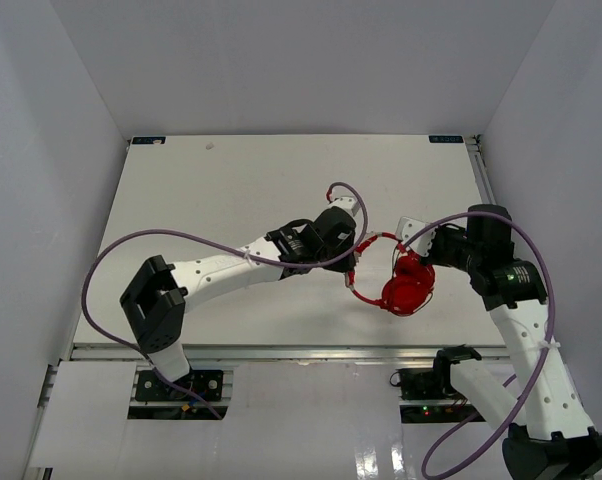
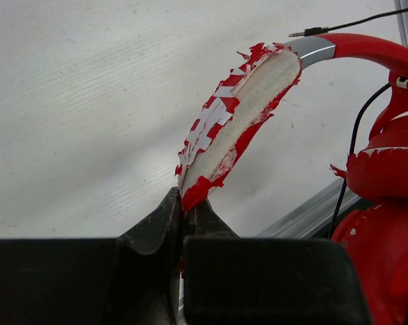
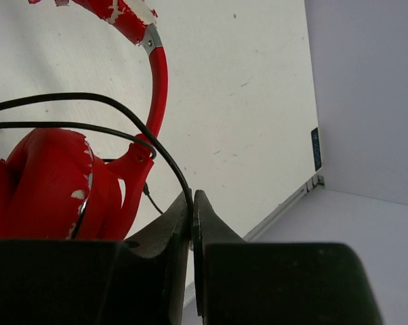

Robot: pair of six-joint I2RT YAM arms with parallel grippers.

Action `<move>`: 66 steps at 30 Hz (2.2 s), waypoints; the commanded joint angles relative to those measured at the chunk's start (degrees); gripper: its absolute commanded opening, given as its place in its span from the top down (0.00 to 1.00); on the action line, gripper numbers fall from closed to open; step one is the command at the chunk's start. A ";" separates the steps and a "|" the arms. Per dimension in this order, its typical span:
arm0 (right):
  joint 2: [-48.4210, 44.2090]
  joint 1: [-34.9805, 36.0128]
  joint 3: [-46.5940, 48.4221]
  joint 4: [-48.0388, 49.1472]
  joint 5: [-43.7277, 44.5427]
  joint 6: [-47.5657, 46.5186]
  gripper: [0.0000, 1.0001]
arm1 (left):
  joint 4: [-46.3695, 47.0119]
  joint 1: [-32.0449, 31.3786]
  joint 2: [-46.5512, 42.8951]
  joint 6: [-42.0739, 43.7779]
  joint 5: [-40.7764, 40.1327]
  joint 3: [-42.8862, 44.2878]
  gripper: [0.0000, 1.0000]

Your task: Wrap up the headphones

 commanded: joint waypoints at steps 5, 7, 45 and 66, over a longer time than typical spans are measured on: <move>3.15 -0.61 -0.06 2.26 -9.92 11.60 0.92 | 6.85 -0.49 -14.61 -0.37 3.49 -7.57 1.00; 4.05 -1.53 0.80 2.24 -13.17 13.83 0.92 | 6.60 -0.49 -16.77 -1.06 2.17 -8.65 1.00; 10.95 -12.94 -3.78 5.25 -61.17 28.29 0.64 | 0.76 -2.60 -20.32 -0.79 -7.62 13.30 1.00; 8.28 -13.42 -5.17 5.27 -62.93 31.23 0.58 | 1.28 -2.60 -27.60 -2.15 -16.32 12.09 1.00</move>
